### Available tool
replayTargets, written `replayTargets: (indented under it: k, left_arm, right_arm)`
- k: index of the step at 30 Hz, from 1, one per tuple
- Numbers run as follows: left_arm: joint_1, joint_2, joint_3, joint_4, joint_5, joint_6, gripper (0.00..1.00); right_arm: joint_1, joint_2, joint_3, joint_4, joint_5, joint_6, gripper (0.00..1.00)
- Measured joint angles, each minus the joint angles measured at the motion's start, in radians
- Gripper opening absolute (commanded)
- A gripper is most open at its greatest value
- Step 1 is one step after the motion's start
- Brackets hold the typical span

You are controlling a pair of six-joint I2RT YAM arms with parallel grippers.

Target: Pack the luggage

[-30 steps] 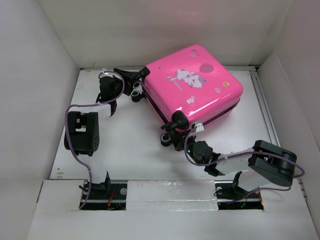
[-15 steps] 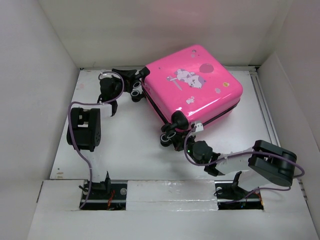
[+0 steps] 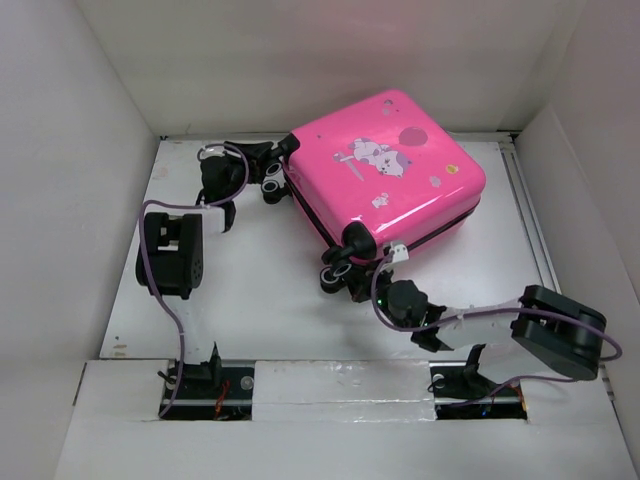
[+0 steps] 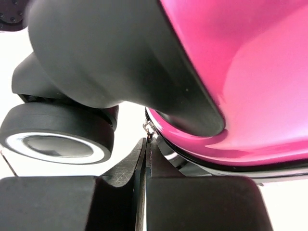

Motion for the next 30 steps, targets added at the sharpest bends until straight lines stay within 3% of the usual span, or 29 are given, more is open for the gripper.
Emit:
replayTargets:
  k: [4, 10, 14, 17, 20, 23, 26, 30]
  left_arm:
    - [-0.002, -0.053, -0.068, 0.019, -0.037, 0.039, 0.0]
    - [-0.015, -0.326, -0.403, 0.098, -0.148, 0.095, 0.0]
    - [-0.027, -0.526, -0.632, 0.156, -0.22, 0.111, 0.0]
    - [-0.064, -0.735, -0.799, 0.143, -0.254, 0.121, 0.0]
    - [-0.143, -0.981, -0.902, 0.019, -0.284, 0.157, 0.0]
    - [-0.243, -1.175, -0.92, -0.182, -0.341, 0.223, 0.0]
    - [-0.304, -1.262, -0.919, -0.266, -0.393, 0.265, 0.0]
    - [-0.328, -1.233, -0.895, -0.286, -0.405, 0.299, 0.0]
  right_arm:
    - [-0.036, -0.117, -0.001, -0.135, -0.056, -0.013, 0.0]
    - [-0.171, -0.373, -0.021, -0.437, -0.282, -0.036, 0.0]
    - [-0.324, -0.468, -0.01, -0.612, -0.461, -0.053, 0.0]
    - [-0.507, -0.485, 0.021, -0.678, -0.542, -0.065, 0.0]
    - [-0.643, -0.439, 0.051, -0.649, -0.568, -0.066, 0.0]
    - [-0.674, -0.342, 0.046, -0.521, -0.507, -0.047, 0.0]
    - [-0.58, -0.236, -0.01, -0.312, -0.404, -0.037, 0.0]
    - [-0.348, -0.053, -0.004, -0.089, -0.227, -0.051, 0.0]
